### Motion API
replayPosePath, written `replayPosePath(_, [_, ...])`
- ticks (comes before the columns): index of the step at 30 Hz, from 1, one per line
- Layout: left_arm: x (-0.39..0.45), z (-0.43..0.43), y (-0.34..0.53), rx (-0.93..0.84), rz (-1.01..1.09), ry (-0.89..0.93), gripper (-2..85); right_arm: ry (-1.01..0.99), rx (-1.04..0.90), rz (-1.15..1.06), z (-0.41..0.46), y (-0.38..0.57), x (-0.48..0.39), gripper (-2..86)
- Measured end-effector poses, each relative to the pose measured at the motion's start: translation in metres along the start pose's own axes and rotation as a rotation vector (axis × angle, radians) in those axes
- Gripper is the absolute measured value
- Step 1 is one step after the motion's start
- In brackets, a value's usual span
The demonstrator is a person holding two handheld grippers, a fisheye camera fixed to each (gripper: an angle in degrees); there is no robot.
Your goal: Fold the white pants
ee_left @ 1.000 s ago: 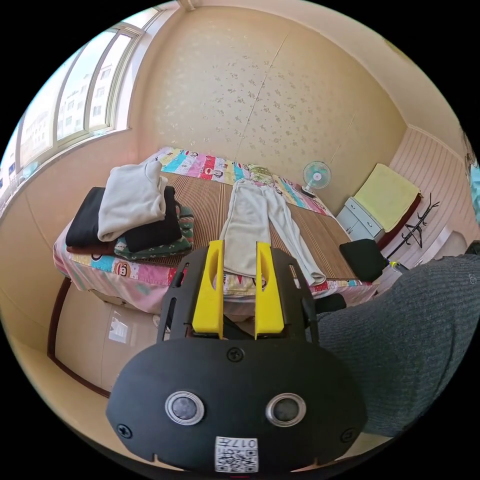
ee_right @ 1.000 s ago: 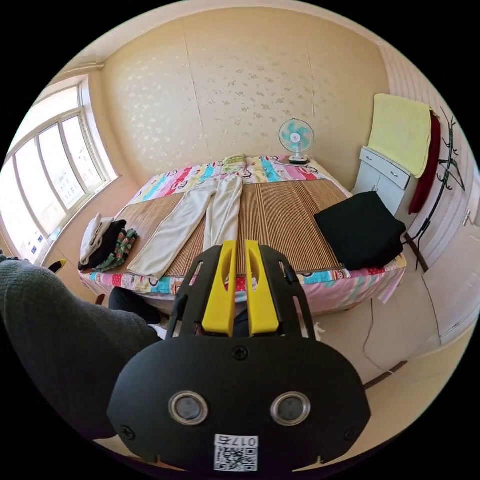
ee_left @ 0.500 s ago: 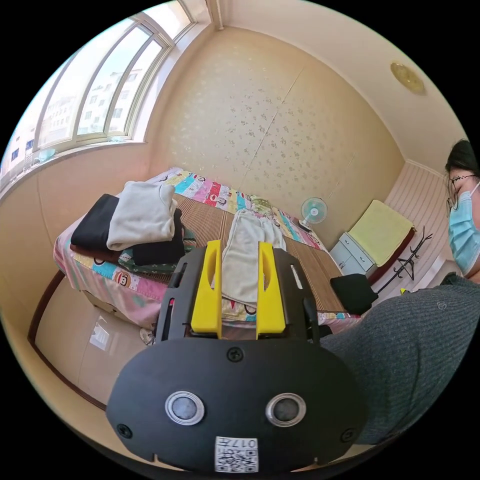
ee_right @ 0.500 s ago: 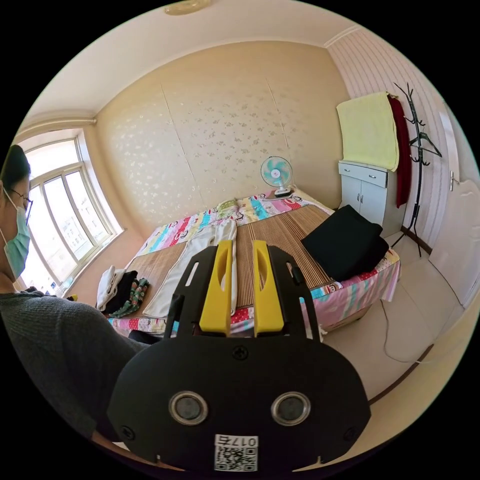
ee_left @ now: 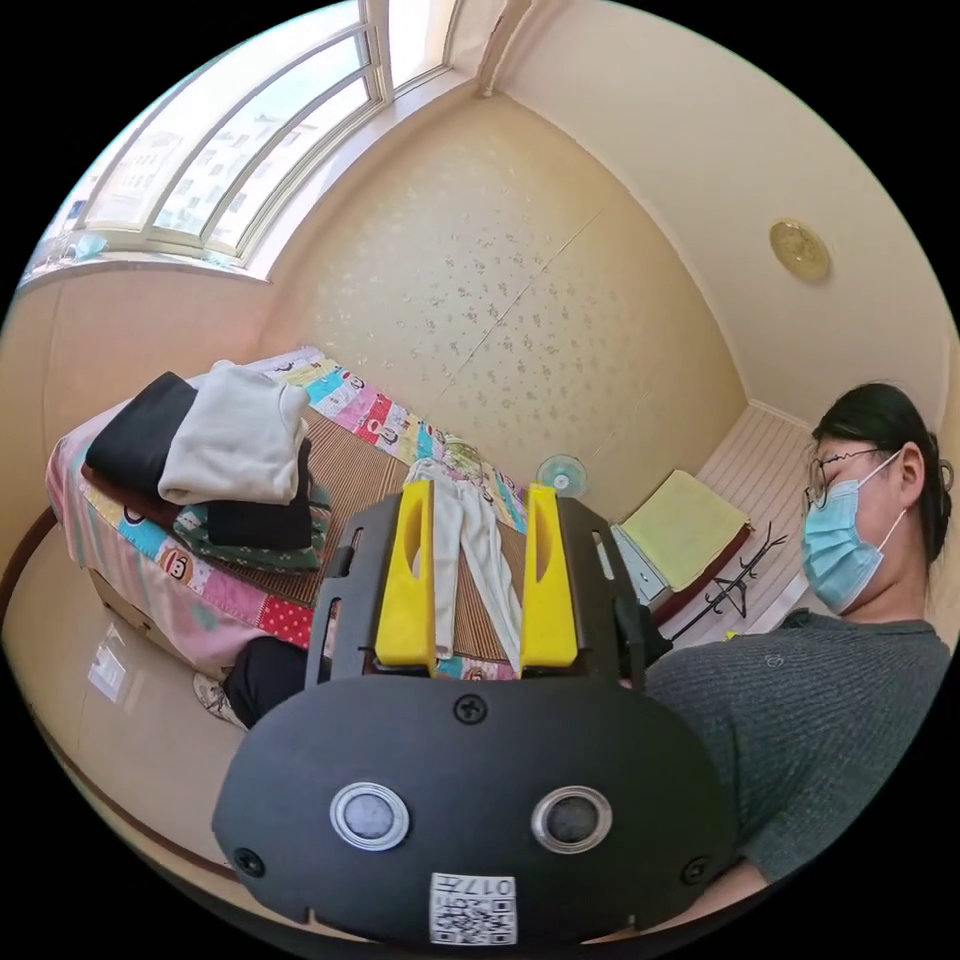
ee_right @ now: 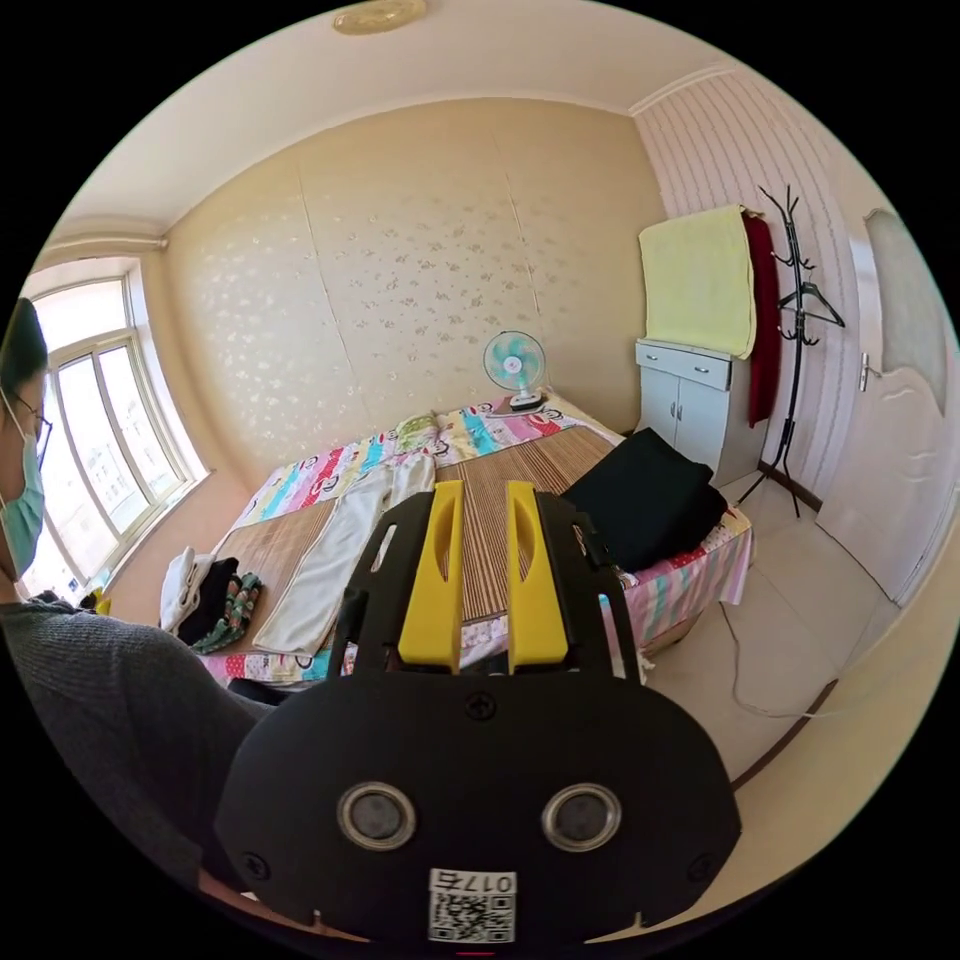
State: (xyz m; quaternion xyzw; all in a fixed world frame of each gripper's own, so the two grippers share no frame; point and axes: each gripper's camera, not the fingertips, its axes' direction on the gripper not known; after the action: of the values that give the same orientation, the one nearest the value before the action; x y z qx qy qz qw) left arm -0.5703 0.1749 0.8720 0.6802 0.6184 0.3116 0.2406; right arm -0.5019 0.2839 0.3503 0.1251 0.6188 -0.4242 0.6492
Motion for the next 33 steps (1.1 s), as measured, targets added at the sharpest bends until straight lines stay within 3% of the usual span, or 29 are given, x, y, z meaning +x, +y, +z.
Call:
replayPosePath(7, [-0.005, -0.056, -0.034, 0.083, -0.021, 0.052, 13.8, 0.131, 0.105, 0.005, -0.044, 0.012, 0.000, 7.5])
replayPosePath(13, [-0.037, -0.083, -0.062, 0.095, -0.182, 0.131, 12.6, 0.318, 0.260, 0.048, -0.096, 0.025, 0.002, 7.2])
replayPosePath(16, [-0.074, -0.086, -0.074, 0.119, -0.306, 0.335, 12.5, 0.289, 0.387, 0.095, -0.123, 0.037, 0.008, 6.8])
replayPosePath(18, [-0.113, -0.079, -0.070, 0.182, -0.455, 0.622, 12.2, 0.242, 0.438, 0.102, -0.136, 0.045, 0.012, 6.5])
replayPosePath(20, [-0.140, -0.071, -0.060, 0.234, -0.587, 0.771, 11.7, 0.216, 0.476, 0.110, -0.146, 0.054, 0.016, 5.9])
replayPosePath(28, [-0.206, -0.067, 0.004, 0.632, -0.970, 0.838, 8.5, 0.254, 0.514, 0.102, -0.150, 0.070, 0.023, 1.9])
replayPosePath(33, [-0.222, -0.053, -0.004, 0.577, -1.013, 0.859, 7.8, 0.308, 0.568, 0.082, -0.147, 0.073, 0.016, 0.8])
